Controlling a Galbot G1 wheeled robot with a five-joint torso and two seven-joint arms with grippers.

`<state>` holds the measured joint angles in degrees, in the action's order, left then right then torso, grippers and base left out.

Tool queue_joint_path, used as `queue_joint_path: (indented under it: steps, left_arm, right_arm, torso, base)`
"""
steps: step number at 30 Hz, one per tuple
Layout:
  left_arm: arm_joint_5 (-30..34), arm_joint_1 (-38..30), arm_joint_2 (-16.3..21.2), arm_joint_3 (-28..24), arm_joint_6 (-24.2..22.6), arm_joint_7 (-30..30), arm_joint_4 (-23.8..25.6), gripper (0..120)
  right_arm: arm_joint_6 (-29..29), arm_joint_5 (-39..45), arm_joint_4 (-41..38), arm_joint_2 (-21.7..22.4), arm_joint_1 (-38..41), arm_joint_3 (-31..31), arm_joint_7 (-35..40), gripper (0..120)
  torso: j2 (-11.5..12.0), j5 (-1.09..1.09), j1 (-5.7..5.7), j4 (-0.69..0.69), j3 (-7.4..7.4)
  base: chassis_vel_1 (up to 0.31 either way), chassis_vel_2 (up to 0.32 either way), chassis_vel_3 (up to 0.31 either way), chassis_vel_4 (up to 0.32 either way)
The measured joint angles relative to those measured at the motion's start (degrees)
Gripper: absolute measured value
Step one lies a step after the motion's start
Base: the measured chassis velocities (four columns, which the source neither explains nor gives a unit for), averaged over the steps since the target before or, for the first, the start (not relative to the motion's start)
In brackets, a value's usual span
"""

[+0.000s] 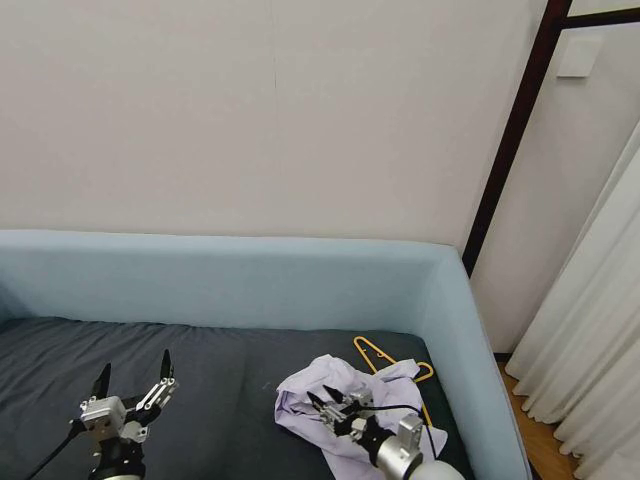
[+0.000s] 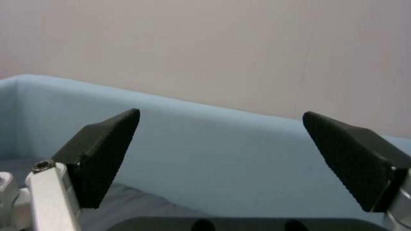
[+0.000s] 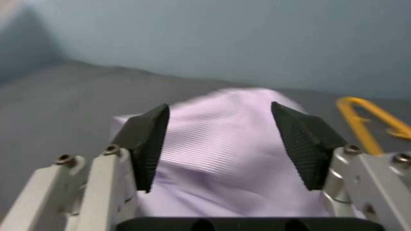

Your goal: Pick up the clothes from the sofa and hang them on the clothes hanger.

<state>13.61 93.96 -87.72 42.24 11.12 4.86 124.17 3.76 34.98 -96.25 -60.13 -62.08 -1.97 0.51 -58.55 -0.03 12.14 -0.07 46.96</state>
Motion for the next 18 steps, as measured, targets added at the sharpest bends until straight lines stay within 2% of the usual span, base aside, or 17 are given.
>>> queue_joint_path:
  steps: [2, 4, 8, 18]
  left_arm:
    - [0.00, -0.20, 0.24, -0.09, 0.01, 0.00, -0.33, 100]
    - [0.00, -0.24, 0.33, -0.12, 0.01, 0.00, -0.43, 100]
    - [0.35, -0.62, 1.04, 0.01, 0.01, 0.00, -1.02, 100]
    - [1.68, -1.10, 2.42, 1.00, 0.09, 0.09, -2.07, 100]
  right_arm:
    - [1.83, -2.21, 2.20, 0.05, 0.11, 1.05, 2.41, 75]
    - [2.38, -2.67, 2.82, 0.02, 0.16, 1.28, 2.88, 79]
    - [5.36, -3.23, 6.70, -1.15, 1.00, 1.40, 6.92, 96]
    - [5.72, -4.51, 13.56, -4.43, 4.24, -0.24, 10.72, 100]
  torso:
    - [0.00, 0.00, 0.00, 0.00, 0.00]
    - [0.00, 0.00, 0.00, 0.00, 0.00]
    - [0.00, 0.00, 0.00, 0.00, 0.00]
    - [0.00, -0.01, 0.00, 0.01, 0.00]
  base:
    - [0.000, 0.000, 0.000, 0.000]
    - [0.000, 0.000, 0.000, 0.000]
    - [0.000, 0.000, 0.000, 0.000]
    - [0.000, 0.000, 0.000, 0.000]
